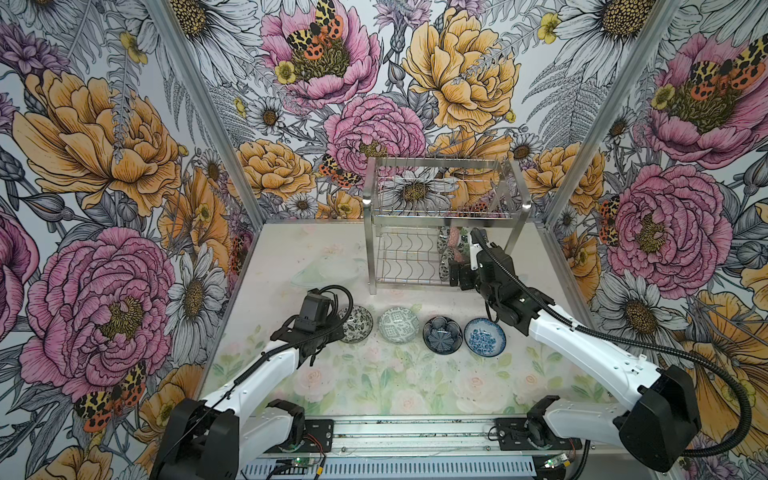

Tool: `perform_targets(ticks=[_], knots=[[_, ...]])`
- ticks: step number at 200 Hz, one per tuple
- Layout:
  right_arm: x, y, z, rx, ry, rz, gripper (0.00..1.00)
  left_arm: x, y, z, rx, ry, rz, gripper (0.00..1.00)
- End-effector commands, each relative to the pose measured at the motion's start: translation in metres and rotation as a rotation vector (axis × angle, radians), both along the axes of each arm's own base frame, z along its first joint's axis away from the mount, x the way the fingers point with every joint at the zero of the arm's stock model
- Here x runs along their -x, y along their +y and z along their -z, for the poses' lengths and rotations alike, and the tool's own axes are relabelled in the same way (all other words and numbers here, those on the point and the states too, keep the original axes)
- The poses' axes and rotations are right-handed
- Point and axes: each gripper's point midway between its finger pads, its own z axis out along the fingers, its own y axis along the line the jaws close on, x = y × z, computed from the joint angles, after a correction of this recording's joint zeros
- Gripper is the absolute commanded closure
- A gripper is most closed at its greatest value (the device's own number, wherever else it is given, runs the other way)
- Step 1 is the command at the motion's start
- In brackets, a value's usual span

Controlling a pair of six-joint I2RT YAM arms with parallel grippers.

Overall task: Load the bowls into the dish rack
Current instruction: 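Lift the black-leaf bowl with the left gripper while the right approaches it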

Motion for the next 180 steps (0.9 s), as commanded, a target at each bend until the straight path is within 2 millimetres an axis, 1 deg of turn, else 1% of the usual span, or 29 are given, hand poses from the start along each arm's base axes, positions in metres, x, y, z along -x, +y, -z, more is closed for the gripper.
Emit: perform_targets(ticks=[1, 28, 41, 53, 57, 76, 93, 113, 132, 140, 159, 180], knots=[[0.001, 0.001, -0.021, -0.031, -0.03, -0.016, 0.01, -0.013, 0.004, -0.067, -0.003, -0.208, -0.01, 1.0], [0.006, 0.005, -0.029, -0.052, -0.028, -0.044, 0.0, -0.011, 0.001, -0.12, -0.003, -0.345, 0.003, 1.0], [0.01, 0.01, -0.033, -0.065, -0.025, -0.067, 0.0, -0.011, -0.004, -0.143, -0.013, -0.395, 0.019, 1.0], [0.015, 0.015, -0.039, -0.078, -0.028, -0.096, 0.0, -0.01, -0.014, -0.162, -0.013, -0.435, 0.047, 1.0], [0.017, 0.018, -0.041, -0.084, -0.027, -0.11, 0.0, -0.011, -0.013, -0.169, -0.029, -0.456, 0.037, 1.0], [0.031, 0.032, -0.051, -0.117, -0.027, -0.179, 0.0, -0.012, -0.032, -0.198, -0.052, -0.518, 0.074, 1.0], [0.044, 0.045, -0.058, -0.167, -0.023, -0.24, 0.0, -0.014, -0.052, -0.218, -0.082, -0.559, 0.111, 1.0], [0.059, 0.053, -0.066, -0.233, -0.017, -0.285, 0.0, -0.019, -0.08, -0.231, -0.085, -0.589, 0.161, 1.0], [0.067, 0.058, -0.077, -0.3, -0.017, -0.301, 0.0, -0.022, -0.104, -0.238, -0.068, -0.61, 0.202, 1.0], [0.07, 0.06, -0.081, -0.319, -0.018, -0.311, 0.0, -0.025, -0.114, -0.239, -0.067, -0.612, 0.218, 1.0], [0.074, 0.063, -0.087, -0.348, -0.025, -0.31, 0.0, -0.031, -0.132, -0.241, -0.06, -0.622, 0.247, 1.0], [0.074, 0.067, -0.084, -0.383, -0.008, -0.293, 0.0, -0.038, -0.15, -0.242, -0.042, -0.63, 0.272, 1.0]])
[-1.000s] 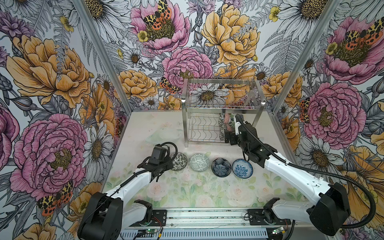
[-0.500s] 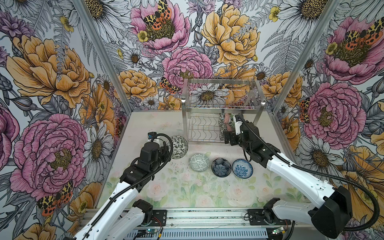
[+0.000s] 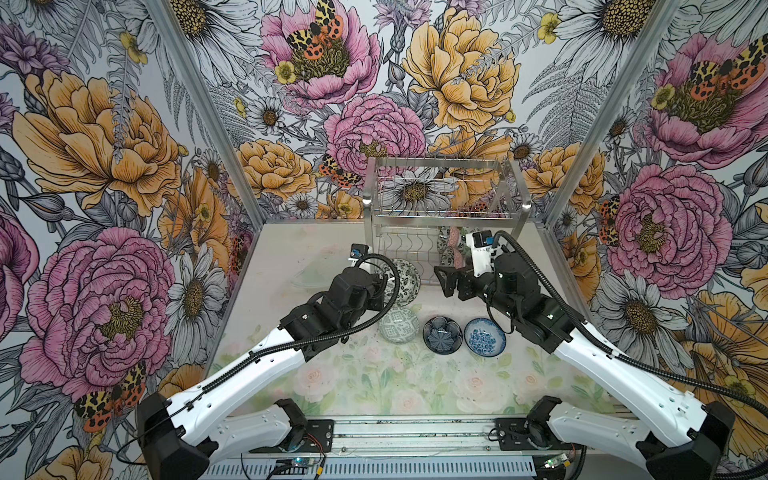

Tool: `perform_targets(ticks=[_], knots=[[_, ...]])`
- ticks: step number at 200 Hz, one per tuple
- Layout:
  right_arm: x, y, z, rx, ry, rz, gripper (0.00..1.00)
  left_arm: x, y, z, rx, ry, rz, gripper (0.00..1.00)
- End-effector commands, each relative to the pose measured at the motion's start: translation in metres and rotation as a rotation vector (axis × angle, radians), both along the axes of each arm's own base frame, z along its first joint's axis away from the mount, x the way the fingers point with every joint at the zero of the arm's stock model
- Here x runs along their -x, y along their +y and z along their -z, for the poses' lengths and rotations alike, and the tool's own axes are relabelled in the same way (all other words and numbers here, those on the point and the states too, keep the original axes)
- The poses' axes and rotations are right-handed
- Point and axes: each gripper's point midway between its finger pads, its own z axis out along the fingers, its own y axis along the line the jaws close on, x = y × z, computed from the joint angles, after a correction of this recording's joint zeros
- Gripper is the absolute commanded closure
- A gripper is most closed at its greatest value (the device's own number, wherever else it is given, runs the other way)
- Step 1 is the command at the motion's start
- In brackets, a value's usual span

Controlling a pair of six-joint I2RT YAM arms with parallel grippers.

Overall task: Load the bowls into the dish rack
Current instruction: 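Lift the black-leaf bowl with the left gripper while the right approaches it, then grasp the raised bowl's rim with the right gripper while the left holds it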

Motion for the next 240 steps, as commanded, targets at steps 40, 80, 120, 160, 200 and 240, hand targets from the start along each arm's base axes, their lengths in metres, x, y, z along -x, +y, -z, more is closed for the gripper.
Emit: perform_targets(ticks=[40, 80, 120, 160, 200, 240], knots=[[-0.002, 0.023, 0.001, -0.119, 0.06, 0.01, 0.03, -0.022, -0.039, -0.049, 0.117, -0.133, 0.033, 1.0], [-0.009, 0.034, 0.018, -0.139, 0.094, 0.032, 0.18, -0.028, -0.048, -0.051, 0.126, -0.143, 0.049, 1.0], [-0.016, 0.04, 0.026, -0.159, 0.104, 0.053, 0.45, -0.028, -0.049, -0.053, 0.136, -0.151, 0.051, 1.0], [-0.02, 0.045, 0.029, -0.168, 0.109, 0.056, 0.86, -0.028, -0.05, -0.052, 0.145, -0.153, 0.05, 1.0], [-0.02, 0.044, 0.021, -0.18, 0.098, 0.061, 1.0, -0.028, -0.052, -0.044, 0.134, -0.13, 0.049, 1.0], [-0.023, 0.04, 0.022, -0.141, 0.082, 0.079, 1.0, -0.023, -0.036, -0.04, 0.093, -0.105, 0.017, 0.79]])
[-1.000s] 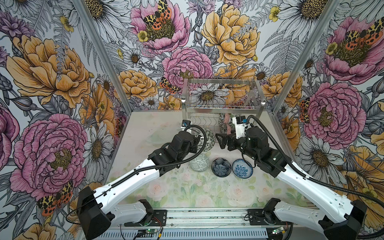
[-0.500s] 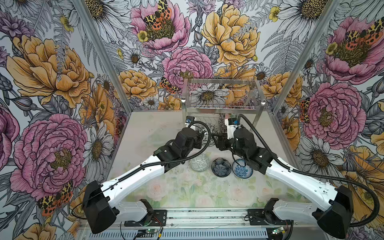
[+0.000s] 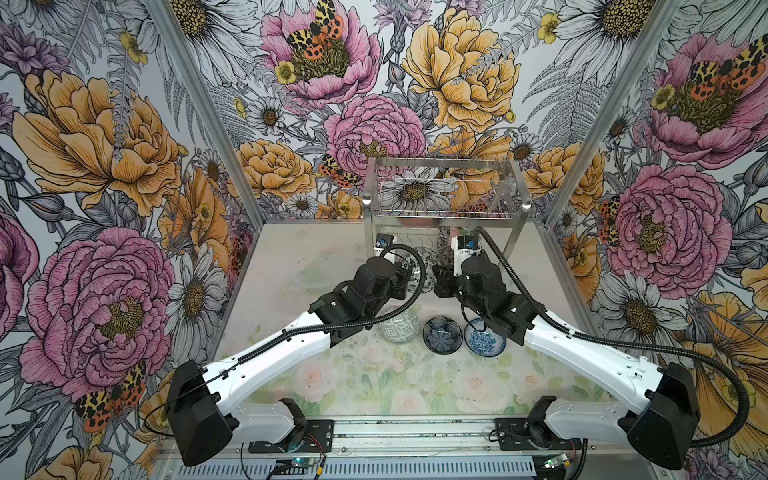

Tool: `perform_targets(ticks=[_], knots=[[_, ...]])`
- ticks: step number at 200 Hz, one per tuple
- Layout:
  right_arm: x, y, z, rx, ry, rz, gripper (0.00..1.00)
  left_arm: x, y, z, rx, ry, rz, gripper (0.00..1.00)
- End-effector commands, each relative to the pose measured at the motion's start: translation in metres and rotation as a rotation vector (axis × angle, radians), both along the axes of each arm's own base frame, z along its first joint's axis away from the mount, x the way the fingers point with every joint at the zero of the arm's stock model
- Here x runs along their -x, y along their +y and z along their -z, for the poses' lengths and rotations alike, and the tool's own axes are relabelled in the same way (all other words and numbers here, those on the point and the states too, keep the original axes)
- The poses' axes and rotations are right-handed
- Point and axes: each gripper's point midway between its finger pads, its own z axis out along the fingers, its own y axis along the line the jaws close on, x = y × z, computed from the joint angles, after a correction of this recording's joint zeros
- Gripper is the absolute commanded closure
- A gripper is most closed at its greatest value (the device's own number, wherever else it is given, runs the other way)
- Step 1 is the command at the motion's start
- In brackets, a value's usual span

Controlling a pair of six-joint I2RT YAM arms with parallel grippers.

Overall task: Load the bowls into the dish rack
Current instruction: 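Grasp the raised bowl's rim with the right gripper while the left holds it, then carry the black-leaf bowl to the rack with the right gripper while the left withdraws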

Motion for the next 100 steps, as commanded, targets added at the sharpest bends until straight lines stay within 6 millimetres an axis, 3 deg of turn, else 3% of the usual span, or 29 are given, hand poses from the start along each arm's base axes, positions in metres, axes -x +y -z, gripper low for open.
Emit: perform_targets(ticks=[1, 21, 24, 71, 100], knots=[[0.004, 0.01, -0.026, -0.038, -0.061, -0.048, 1.0, 0.0, 0.012, -0.026, 0.061, -0.033, -0.036, 0.78], [0.0, -0.001, -0.023, 0.037, -0.08, -0.004, 1.0, 0.003, 0.03, -0.026, 0.026, -0.024, -0.062, 0.08], [-0.001, -0.003, -0.023, 0.052, -0.086, 0.004, 1.0, 0.004, 0.034, -0.026, 0.021, -0.024, -0.065, 0.02], [-0.012, -0.06, -0.03, 0.391, -0.236, 0.264, 1.0, 0.005, 0.089, -0.004, 0.002, 0.063, -0.104, 0.01], [-0.011, -0.065, -0.026, 0.613, -0.283, 0.347, 1.0, 0.006, 0.108, 0.007, -0.015, 0.087, -0.128, 0.01]])
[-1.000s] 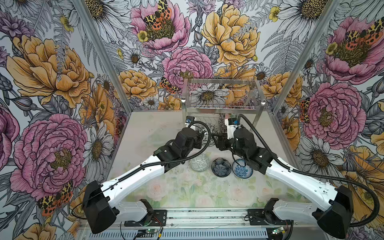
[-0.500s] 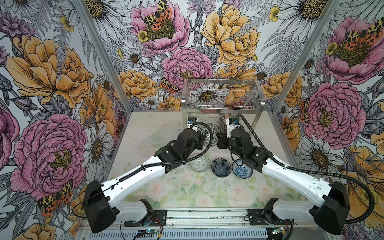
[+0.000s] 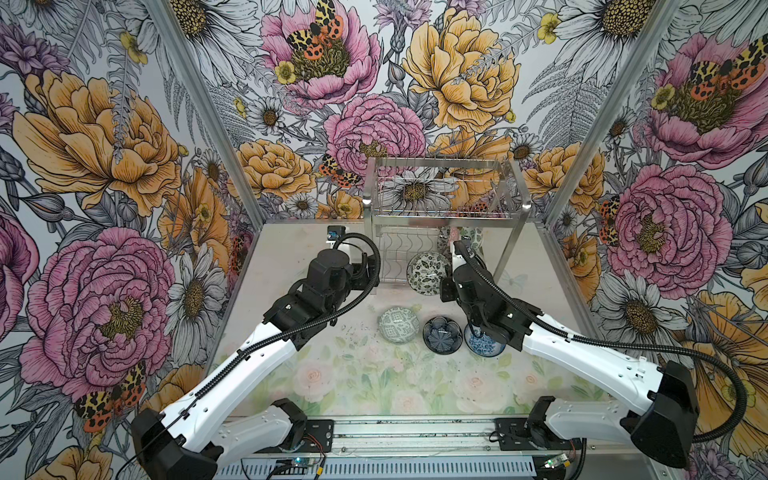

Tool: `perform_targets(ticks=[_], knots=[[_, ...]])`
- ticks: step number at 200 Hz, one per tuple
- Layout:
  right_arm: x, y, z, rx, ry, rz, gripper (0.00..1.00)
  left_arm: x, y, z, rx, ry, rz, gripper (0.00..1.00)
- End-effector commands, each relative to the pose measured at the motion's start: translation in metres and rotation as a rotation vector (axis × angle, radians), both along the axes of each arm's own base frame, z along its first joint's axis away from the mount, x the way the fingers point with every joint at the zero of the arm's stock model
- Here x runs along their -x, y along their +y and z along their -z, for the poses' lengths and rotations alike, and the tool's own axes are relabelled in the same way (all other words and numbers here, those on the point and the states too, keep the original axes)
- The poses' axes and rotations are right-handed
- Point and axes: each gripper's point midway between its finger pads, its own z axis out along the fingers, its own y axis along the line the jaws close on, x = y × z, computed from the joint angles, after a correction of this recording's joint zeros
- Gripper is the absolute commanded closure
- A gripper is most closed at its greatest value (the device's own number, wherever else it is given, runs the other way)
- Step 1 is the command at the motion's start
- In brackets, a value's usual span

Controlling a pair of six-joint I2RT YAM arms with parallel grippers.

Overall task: Load the bowls into the dish rack
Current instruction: 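Carry the black-leaf bowl to the rack with the right gripper while the left withdraws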

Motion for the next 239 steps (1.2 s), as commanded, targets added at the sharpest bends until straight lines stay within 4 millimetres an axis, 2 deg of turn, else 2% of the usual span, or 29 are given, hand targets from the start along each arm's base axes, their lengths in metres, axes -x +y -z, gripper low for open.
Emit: perform_targets(ticks=[1, 22, 54, 103, 181, 196, 199, 203, 239], knots=[[-0.008, -0.026, -0.024, 0.197, -0.125, 0.173, 1.0, 0.008, 0.005, 0.027, -0.044, 0.076, 0.041, 0.01], [-0.013, -0.022, -0.018, 0.296, -0.15, 0.218, 1.0, 0.008, 0.015, 0.031, -0.067, 0.084, 0.025, 0.01], [-0.025, 0.0, -0.007, 0.393, -0.174, 0.231, 1.0, 0.004, 0.026, 0.034, -0.095, 0.088, 0.011, 0.01], [-0.054, 0.03, 0.009, 0.505, -0.181, 0.223, 1.0, -0.001, 0.038, 0.034, -0.133, 0.086, -0.006, 0.01], [-0.106, 0.019, 0.035, 0.633, -0.141, 0.307, 1.0, -0.008, 0.04, 0.033, -0.15, 0.088, -0.01, 0.01], [-0.112, 0.025, 0.038, 0.643, -0.145, 0.301, 1.0, -0.007, 0.04, 0.032, -0.146, 0.085, -0.008, 0.01], [-0.119, 0.015, 0.039, 0.65, -0.138, 0.323, 1.0, -0.007, 0.04, 0.033, -0.145, 0.087, -0.009, 0.01], [-0.123, 0.013, 0.04, 0.656, -0.136, 0.329, 1.0, -0.006, 0.041, 0.033, -0.145, 0.086, -0.01, 0.01], [-0.144, 0.014, 0.042, 0.696, -0.14, 0.35, 1.0, -0.006, 0.041, 0.033, -0.141, 0.085, -0.012, 0.01]])
